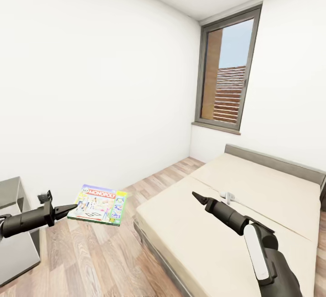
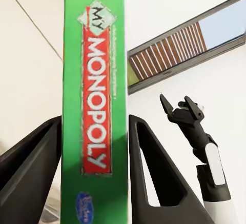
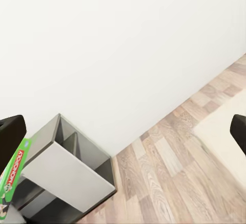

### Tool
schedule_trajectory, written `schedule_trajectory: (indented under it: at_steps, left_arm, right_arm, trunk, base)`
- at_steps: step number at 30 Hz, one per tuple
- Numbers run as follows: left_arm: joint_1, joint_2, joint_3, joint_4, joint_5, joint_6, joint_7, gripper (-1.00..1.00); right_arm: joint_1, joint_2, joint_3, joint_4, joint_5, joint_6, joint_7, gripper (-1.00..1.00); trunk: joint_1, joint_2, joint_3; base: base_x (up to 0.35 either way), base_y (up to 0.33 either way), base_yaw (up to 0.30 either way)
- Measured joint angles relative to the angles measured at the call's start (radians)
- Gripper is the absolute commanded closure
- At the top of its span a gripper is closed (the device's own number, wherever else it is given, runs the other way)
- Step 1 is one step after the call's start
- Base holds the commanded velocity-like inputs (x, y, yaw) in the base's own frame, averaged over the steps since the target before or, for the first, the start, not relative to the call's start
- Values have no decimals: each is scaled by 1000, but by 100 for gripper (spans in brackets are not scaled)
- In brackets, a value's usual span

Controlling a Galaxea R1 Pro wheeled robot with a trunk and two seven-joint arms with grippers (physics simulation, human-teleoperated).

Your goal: Put all the toys in the child's room - the three board games (two on the bed and one on the table), the two jigsaw puzzles on the table, and the tennis ball on the table - inside the toy box on the table in the child's room.

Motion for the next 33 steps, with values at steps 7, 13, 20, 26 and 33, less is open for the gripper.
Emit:
schedule_trajectory:
  at_steps: [7, 13, 20, 26, 33]
  left_arm:
    - [0, 0, 0, -1, 0, 0, 0, 100]
    - [-1, -1, -1, 0, 0, 0, 1, 100]
    - [-1, -1, -1, 0, 0, 0, 1, 100]
    - [-1, -1, -1, 0, 0, 0, 0, 100]
    - [-1, -1, -2, -1, 1, 0, -1, 100]
  right_arm:
    - [0, 0, 0, 1, 0, -4, 0, -100]
    - [-1, 0, 0, 1, -1, -5, 0, -100]
    - [-1, 0, 0, 1, 0, -6, 1, -100]
    - [-1, 0, 0, 0, 0, -6, 1, -100]
    - [-1, 0, 2, 0, -1, -39, 1, -100]
  trunk:
    - [-27, 48, 16]
    - [-50, 90, 31]
    - [-77, 139, 49]
    - [-84, 153, 53]
    - [-84, 153, 53]
  base:
    - [0, 0, 268]
    - [0, 0, 268]
    - [0, 0, 269]
    - [0, 0, 276]
    - [8, -1, 282]
